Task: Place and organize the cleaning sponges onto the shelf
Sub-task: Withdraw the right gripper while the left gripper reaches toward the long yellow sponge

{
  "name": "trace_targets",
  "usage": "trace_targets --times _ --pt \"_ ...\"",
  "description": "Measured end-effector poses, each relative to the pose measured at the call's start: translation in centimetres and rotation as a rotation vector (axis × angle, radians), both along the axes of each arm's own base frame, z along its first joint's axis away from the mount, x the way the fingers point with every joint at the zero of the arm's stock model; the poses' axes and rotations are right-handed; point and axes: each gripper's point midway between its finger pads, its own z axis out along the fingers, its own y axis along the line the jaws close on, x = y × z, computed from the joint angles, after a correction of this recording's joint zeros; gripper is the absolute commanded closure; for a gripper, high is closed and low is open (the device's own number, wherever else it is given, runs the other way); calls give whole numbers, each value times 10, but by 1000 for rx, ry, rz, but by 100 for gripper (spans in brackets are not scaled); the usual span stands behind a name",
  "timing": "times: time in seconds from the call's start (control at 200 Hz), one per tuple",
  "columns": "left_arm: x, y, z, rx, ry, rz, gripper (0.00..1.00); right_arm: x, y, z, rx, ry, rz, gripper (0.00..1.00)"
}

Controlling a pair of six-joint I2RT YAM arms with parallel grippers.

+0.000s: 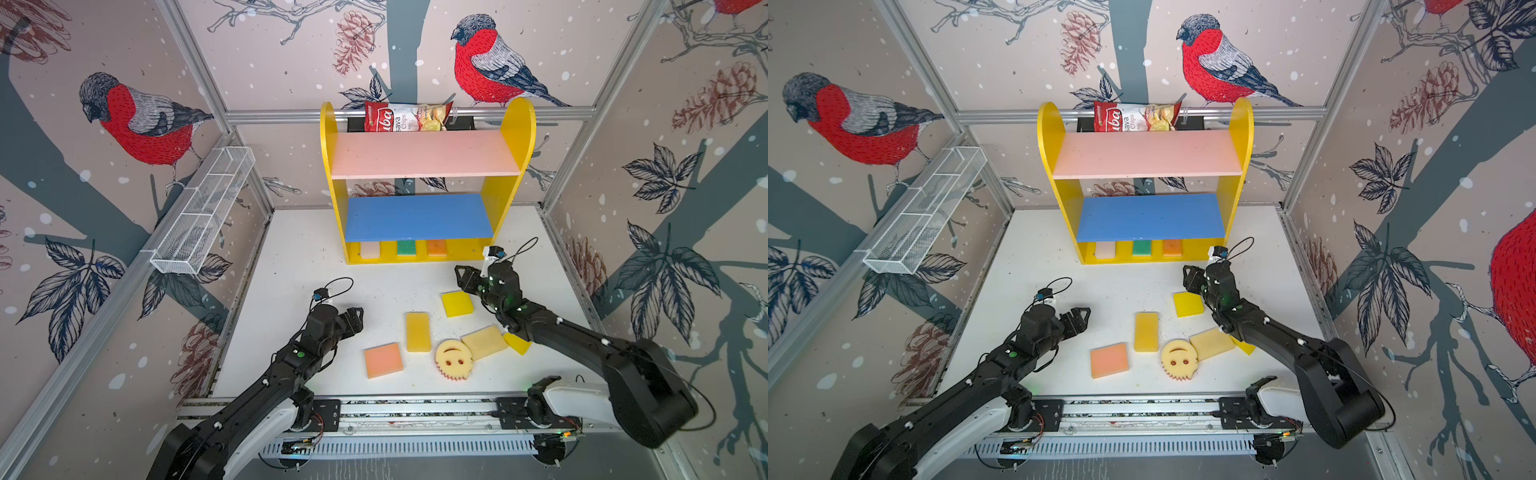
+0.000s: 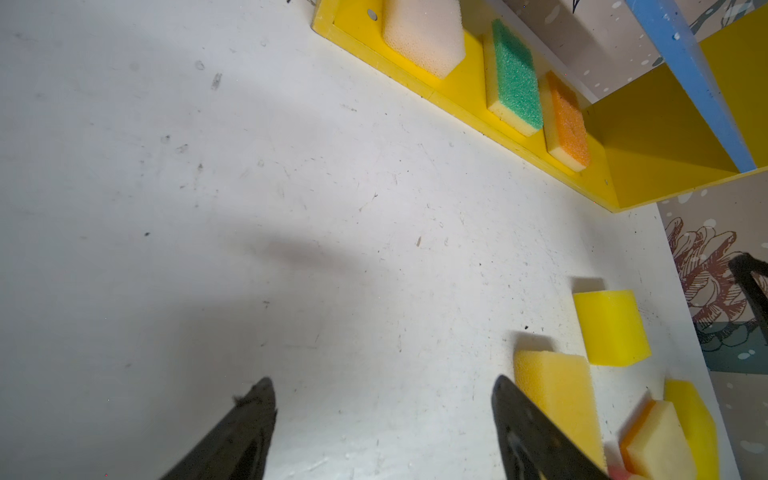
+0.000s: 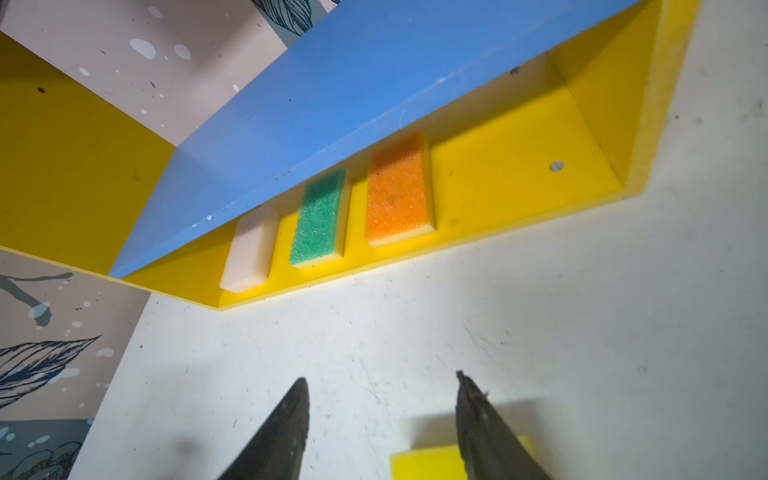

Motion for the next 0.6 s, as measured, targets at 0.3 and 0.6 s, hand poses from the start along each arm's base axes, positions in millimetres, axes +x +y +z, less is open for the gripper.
trace_targets --times 0.3,0.6 --pt "24 -49 -11 -62 66 -139 25 -27 4 -11 -64 52 98 46" --pt "17 -127 -2 -40 60 -373 22 -60 27 -38 -109 125 250 42"
